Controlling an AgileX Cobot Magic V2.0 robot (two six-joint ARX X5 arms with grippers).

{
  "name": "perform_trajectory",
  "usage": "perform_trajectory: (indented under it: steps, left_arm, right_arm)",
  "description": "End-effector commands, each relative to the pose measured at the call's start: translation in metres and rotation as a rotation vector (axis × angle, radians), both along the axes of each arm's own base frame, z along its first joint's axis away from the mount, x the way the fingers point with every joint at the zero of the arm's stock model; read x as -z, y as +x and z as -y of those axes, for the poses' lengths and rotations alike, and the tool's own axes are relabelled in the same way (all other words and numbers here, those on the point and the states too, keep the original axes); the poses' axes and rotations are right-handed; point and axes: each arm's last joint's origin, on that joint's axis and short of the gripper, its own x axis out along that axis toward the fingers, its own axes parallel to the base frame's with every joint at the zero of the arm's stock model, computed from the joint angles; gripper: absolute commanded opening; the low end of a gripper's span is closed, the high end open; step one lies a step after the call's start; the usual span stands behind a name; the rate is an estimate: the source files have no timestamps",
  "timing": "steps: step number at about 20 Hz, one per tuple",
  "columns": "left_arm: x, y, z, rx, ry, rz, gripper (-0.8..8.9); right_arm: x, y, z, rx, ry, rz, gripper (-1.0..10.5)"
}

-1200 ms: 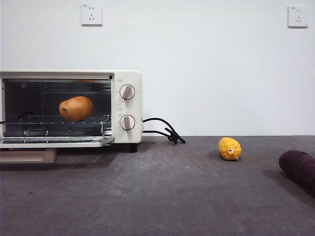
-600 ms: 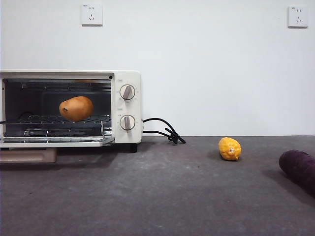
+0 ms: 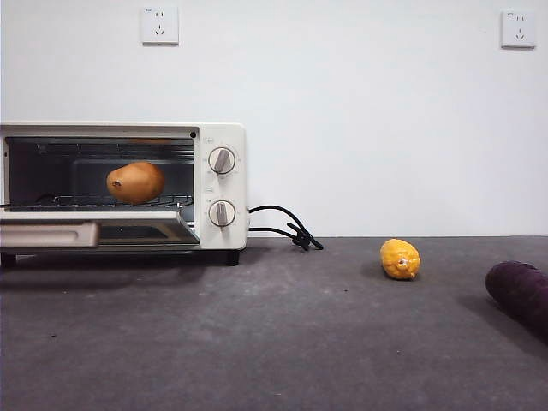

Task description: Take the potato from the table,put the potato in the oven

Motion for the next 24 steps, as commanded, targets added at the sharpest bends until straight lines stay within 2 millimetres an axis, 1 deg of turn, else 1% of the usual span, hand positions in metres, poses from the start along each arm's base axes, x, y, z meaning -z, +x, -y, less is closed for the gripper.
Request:
perform_trajectory:
  steps: [1,5,8,12,14,18,21,24]
  left_arm:
    - [0.001,0.002,0.003,0.0,-0.039,0.0,-0.09]
    - [-0.001,0.006,0.005,0.006,-0.06,0.023,-0.09]
    - [-0.007,0.013,0.005,0.002,-0.101,0.07,-0.08]
    - [-0.016,0.024,0.007,0.004,-0.092,0.098,-0.08]
    - [-0.022,0.031,0.009,0.007,-0.089,0.112,-0.08]
    - [-0.041,0.046,0.008,0.02,-0.069,0.156,-0.08]
    - [-0.056,0.057,0.01,0.023,-0.031,0.183,-0.08]
    - [-0.066,0.066,0.013,0.014,0.007,0.192,-0.08]
  right_arm:
    - [0.001,0.001,-0.002,-0.013,0.027,-0.005,-0.1]
    - [0.0,0.004,-0.004,-0.016,0.044,0.012,-0.1]
    - [0.001,0.006,-0.006,-0.018,0.042,0.008,-0.1]
    - [0.005,0.012,-0.012,-0.037,0.04,-0.019,-0.1]
    - [0.006,0.014,-0.014,-0.05,0.046,-0.029,-0.1]
    - [0.008,0.016,-0.016,-0.052,0.044,-0.034,-0.1]
    - [0.008,0.016,-0.016,-0.052,0.044,-0.034,-0.1]
    - [0.008,0.016,-0.016,-0.052,0.044,-0.034,-0.1]
